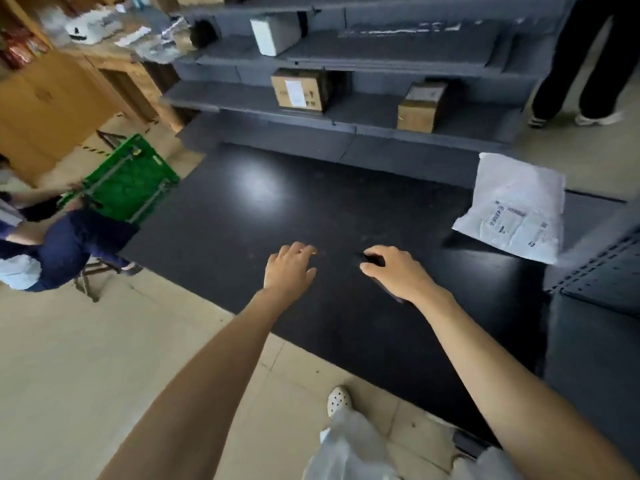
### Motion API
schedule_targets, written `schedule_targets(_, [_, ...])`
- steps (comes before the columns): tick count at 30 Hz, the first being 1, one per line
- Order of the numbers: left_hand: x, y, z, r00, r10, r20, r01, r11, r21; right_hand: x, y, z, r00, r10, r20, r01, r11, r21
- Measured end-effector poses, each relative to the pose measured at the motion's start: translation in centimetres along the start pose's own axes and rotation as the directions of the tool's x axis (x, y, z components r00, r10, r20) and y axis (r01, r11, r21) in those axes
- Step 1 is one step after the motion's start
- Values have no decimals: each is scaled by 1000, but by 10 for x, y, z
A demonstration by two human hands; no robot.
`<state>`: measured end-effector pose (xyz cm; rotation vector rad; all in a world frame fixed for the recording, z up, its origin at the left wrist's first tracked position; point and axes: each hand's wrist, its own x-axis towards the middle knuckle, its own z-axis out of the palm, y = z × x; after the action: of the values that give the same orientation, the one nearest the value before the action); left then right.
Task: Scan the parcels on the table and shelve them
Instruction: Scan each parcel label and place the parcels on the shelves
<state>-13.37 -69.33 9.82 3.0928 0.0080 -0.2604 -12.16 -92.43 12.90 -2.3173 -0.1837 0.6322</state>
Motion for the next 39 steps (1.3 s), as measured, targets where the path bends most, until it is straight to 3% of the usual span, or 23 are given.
schedule_targets(4, [80,-11,-3,978,200,61,-202,979,28,33,-10,-3,976,164,-140,-156,985,69])
schedule_targets(7, [113,-3,2,952,296,71,-298,955,10,34,0,0,959,225,-169,-209,972,108])
schedule_targets(12, [153,49,29,875,459,157,-452,889,-81,16,45,-2,864,444,-236,-384,886,260])
schedule_targets(18, [184,120,51,780,577,243,-552,817,-167,13,95,-33,729,591,-345,-441,792,423])
schedule_targets(26, [246,190,61,746,585,319,-533,811,-240,58,135,-80,669,647,-367,-398,728,558])
schedule_targets(31, [275,250,73,732,560,389,-404,816,-414,73,160,-94,651,673,-352,-391,695,604])
schedule_targets(36, [289,300,98,683,473,557,56,727,-685,74,178,-98,633,687,-356,-396,683,614])
schedule_targets(39, [294,310,120,719,371,588,252,649,-718,76,184,-97,622,694,-362,-395,678,620])
